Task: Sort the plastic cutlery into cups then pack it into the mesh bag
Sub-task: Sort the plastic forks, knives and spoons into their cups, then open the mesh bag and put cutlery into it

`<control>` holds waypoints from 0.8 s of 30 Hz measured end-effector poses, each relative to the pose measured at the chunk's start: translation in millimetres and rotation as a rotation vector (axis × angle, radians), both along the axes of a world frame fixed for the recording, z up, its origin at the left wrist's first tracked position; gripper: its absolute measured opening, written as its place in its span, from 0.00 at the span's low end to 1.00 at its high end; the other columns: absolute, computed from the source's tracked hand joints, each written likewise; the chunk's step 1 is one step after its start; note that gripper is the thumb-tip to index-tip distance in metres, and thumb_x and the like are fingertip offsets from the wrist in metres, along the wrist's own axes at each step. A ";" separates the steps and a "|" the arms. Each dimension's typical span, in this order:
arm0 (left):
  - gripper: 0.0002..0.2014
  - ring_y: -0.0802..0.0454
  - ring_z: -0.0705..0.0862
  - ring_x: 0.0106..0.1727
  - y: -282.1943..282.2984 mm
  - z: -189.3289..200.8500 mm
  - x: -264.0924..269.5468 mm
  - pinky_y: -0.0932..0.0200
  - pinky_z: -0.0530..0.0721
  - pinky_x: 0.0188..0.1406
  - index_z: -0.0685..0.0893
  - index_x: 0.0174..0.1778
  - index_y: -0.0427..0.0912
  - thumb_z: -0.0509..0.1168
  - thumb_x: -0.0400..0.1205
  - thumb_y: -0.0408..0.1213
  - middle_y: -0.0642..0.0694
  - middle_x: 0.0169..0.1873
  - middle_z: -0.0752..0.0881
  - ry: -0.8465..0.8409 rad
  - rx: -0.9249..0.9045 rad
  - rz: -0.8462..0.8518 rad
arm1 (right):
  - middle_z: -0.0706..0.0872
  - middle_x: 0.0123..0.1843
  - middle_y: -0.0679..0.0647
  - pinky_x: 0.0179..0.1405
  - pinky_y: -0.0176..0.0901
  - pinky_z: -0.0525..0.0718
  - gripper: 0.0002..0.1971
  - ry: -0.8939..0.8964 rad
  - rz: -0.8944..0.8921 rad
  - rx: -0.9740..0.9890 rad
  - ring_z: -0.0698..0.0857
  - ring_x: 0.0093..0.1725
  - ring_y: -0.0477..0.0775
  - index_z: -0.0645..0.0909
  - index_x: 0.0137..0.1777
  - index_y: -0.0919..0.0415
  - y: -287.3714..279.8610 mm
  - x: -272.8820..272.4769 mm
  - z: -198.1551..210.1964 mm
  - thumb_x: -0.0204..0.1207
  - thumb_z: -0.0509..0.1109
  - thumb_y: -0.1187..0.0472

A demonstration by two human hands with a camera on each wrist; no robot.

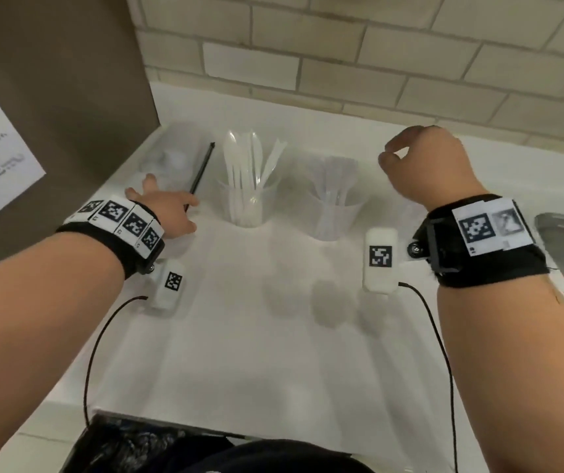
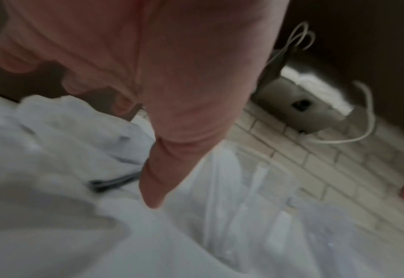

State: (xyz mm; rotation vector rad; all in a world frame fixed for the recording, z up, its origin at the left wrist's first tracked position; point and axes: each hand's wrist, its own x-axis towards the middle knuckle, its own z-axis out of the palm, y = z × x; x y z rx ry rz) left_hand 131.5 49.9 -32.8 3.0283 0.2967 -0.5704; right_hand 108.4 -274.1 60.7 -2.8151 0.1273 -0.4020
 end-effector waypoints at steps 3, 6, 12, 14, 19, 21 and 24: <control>0.27 0.37 0.51 0.83 7.3 -4.0 5.8 0.51 0.57 0.79 0.66 0.79 0.50 0.61 0.83 0.46 0.33 0.81 0.59 0.067 0.038 -0.079 | 0.87 0.60 0.54 0.54 0.40 0.75 0.13 0.067 0.203 0.097 0.83 0.60 0.58 0.85 0.56 0.56 55.2 -5.4 -7.3 0.77 0.65 0.55; 0.26 0.37 0.71 0.74 15.6 -8.1 10.8 0.50 0.74 0.69 0.72 0.74 0.40 0.63 0.81 0.46 0.34 0.71 0.75 0.059 0.100 -0.091 | 0.88 0.55 0.57 0.53 0.43 0.81 0.12 0.180 0.393 0.078 0.85 0.55 0.58 0.86 0.53 0.62 104.9 -8.6 -28.0 0.78 0.64 0.58; 0.13 0.44 0.83 0.46 25.2 -3.2 -7.0 0.53 0.84 0.52 0.85 0.46 0.37 0.64 0.77 0.44 0.40 0.48 0.87 0.079 0.086 -0.180 | 0.85 0.61 0.59 0.58 0.44 0.80 0.16 0.497 0.503 0.141 0.83 0.60 0.59 0.83 0.60 0.68 158.8 -8.8 -84.6 0.82 0.60 0.59; 0.12 0.44 0.84 0.47 24.2 0.5 -25.9 0.52 0.83 0.51 0.85 0.44 0.38 0.64 0.79 0.44 0.40 0.48 0.87 0.109 -0.033 -0.173 | 0.85 0.60 0.63 0.57 0.47 0.82 0.17 0.588 0.456 0.196 0.84 0.58 0.61 0.81 0.60 0.70 164.5 -7.7 -103.3 0.82 0.60 0.58; 0.15 0.37 0.87 0.56 11.9 -2.9 -83.9 0.41 0.81 0.65 0.85 0.55 0.28 0.71 0.75 0.33 0.36 0.53 0.88 0.174 -0.839 0.125 | 0.88 0.42 0.65 0.47 0.52 0.87 0.19 0.767 0.331 0.669 0.86 0.39 0.62 0.83 0.51 0.74 166.1 -21.4 -121.1 0.81 0.65 0.54; 0.18 0.39 0.84 0.56 -0.5 -3.4 -102.0 0.51 0.83 0.61 0.79 0.62 0.23 0.69 0.77 0.25 0.33 0.54 0.85 0.295 -1.213 0.301 | 0.85 0.36 0.63 0.40 0.51 0.86 0.15 0.810 0.329 0.758 0.83 0.33 0.60 0.84 0.48 0.73 162.2 -31.2 -124.5 0.78 0.69 0.58; 0.17 0.44 0.86 0.61 -19.2 0.9 -113.6 0.59 0.86 0.53 0.76 0.69 0.31 0.62 0.83 0.26 0.34 0.62 0.85 0.437 -1.300 0.263 | 0.86 0.36 0.64 0.38 0.54 0.91 0.05 0.778 0.382 0.578 0.88 0.33 0.64 0.84 0.43 0.70 154.7 -41.6 -125.0 0.74 0.66 0.69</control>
